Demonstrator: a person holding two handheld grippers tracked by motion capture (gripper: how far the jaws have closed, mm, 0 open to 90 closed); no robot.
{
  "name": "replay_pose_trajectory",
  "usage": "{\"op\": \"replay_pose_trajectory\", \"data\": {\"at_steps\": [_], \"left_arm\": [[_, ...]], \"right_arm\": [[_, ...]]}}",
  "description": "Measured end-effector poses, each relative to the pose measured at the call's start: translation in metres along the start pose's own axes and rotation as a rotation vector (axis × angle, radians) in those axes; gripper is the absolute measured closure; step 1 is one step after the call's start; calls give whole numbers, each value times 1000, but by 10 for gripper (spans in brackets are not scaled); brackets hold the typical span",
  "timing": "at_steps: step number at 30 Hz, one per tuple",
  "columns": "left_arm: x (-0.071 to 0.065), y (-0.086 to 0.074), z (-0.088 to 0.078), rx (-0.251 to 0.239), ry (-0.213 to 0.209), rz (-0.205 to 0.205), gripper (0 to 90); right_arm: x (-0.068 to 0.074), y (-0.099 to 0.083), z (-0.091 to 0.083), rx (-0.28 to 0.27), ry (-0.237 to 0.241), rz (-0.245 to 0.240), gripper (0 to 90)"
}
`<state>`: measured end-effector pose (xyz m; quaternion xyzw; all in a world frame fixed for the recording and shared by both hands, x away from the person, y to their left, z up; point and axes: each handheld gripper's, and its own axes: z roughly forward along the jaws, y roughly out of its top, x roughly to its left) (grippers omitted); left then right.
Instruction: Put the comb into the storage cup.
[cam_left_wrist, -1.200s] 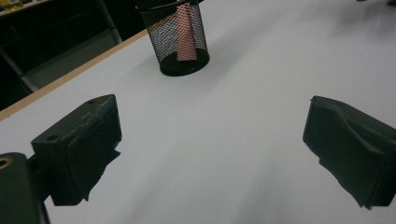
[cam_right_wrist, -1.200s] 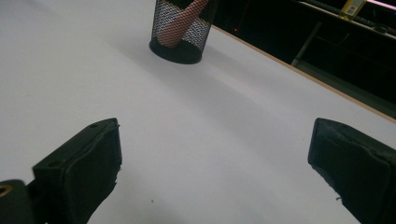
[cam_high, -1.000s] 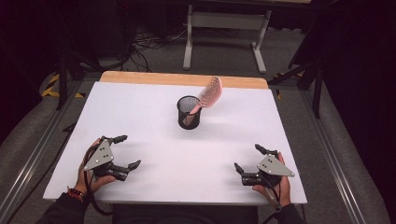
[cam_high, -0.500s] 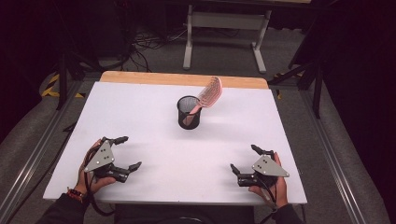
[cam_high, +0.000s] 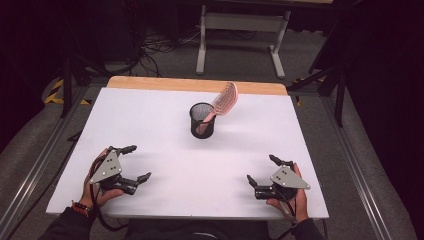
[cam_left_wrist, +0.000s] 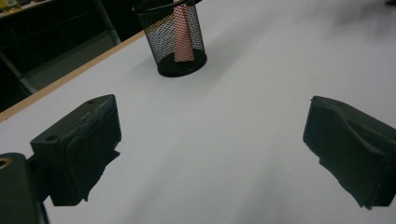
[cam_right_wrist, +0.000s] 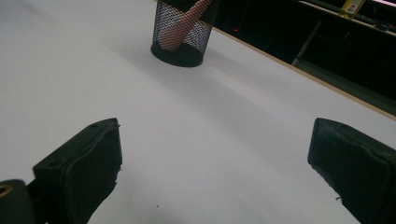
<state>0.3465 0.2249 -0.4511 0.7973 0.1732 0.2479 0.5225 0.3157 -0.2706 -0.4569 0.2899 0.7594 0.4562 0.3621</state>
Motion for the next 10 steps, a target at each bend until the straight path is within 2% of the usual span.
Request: {"op": "replay_pose_trajectory", "data": {"at_steps": [6,10], "left_arm": [[1,0,1,-2,-2,4,54],[1,0,2,7,4,1,53]], "right_arm": [[1,-2,2,12,6,-28,42],[2,-1,3,4,13,-25,42]]}}
